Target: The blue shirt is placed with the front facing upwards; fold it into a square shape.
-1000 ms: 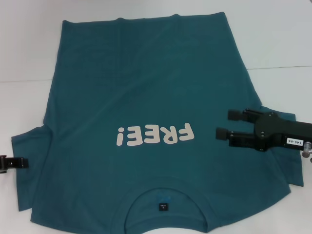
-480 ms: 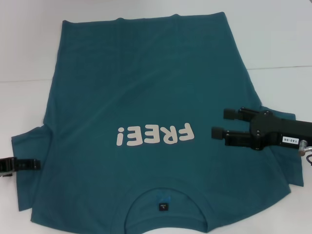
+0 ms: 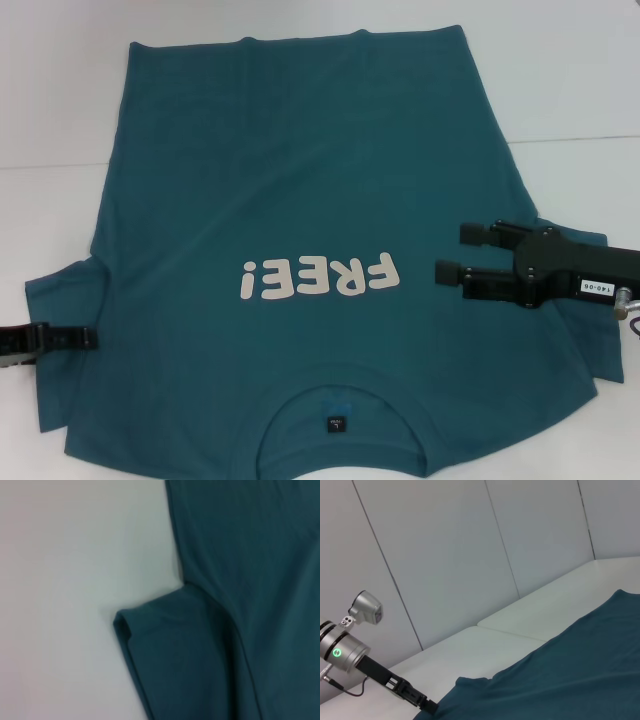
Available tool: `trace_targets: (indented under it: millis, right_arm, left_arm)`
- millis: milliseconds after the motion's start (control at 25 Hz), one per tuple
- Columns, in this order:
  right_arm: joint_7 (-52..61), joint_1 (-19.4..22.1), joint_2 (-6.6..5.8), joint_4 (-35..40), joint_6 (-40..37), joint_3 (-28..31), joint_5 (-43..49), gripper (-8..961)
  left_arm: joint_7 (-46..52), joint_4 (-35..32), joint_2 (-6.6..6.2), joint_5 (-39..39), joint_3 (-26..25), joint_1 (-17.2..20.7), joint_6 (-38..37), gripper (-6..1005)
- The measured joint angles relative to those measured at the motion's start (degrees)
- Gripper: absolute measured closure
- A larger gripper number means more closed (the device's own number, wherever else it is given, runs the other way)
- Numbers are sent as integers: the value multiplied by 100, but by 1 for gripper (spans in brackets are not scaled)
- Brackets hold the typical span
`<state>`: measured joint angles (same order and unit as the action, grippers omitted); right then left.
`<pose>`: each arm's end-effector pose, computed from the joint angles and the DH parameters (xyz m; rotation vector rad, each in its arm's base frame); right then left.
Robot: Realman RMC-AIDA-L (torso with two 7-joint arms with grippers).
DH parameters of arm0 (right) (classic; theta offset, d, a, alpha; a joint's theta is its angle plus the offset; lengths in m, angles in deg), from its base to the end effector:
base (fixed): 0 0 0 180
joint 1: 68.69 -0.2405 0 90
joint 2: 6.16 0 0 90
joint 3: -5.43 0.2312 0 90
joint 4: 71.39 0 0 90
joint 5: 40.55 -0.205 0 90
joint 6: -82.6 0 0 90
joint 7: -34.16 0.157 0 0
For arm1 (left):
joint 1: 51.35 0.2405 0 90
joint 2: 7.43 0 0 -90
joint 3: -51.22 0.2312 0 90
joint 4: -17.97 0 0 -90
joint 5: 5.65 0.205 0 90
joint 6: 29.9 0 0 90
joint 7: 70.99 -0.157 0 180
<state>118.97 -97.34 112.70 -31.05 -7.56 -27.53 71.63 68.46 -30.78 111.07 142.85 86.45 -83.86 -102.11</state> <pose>0.2433 0.3260 0.0300 -2.5543 0.7603 0.8189 -0.3155 0.3494 0.0415 -1.9910 -1.6859 -0.1183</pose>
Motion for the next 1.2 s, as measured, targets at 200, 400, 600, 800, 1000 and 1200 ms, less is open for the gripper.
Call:
trace_targets:
  millis: [200, 400, 600, 800, 1000, 1200]
  right_arm:
    - [48, 0, -8, 0, -4, 0, 0, 37]
    - [68, -1, -13, 0, -15, -2, -2, 37]
    - [92, -10, -13, 0, -18, -8, -4, 37]
    - [103, -16, -8, 0, -18, -8, -4, 37]
    - [105, -18, -5, 0, -18, -8, -4, 37]
    - [106, -18, -4, 0, -24, -9, -4, 37]
  left_arm:
    - [121, 47, 4, -34, -10, -16, -19, 55]
    - [149, 124, -36, -34, -6, -28, -38, 113]
    - [144, 148, -35, -32, 4, -32, -33, 210]
    - [130, 125, -28, -25, 1, -23, -40, 419]
    - [125, 4, -14, -40, -15, -4, -74, 587]
    - [124, -209, 30, -43, 1, 25, -208, 789]
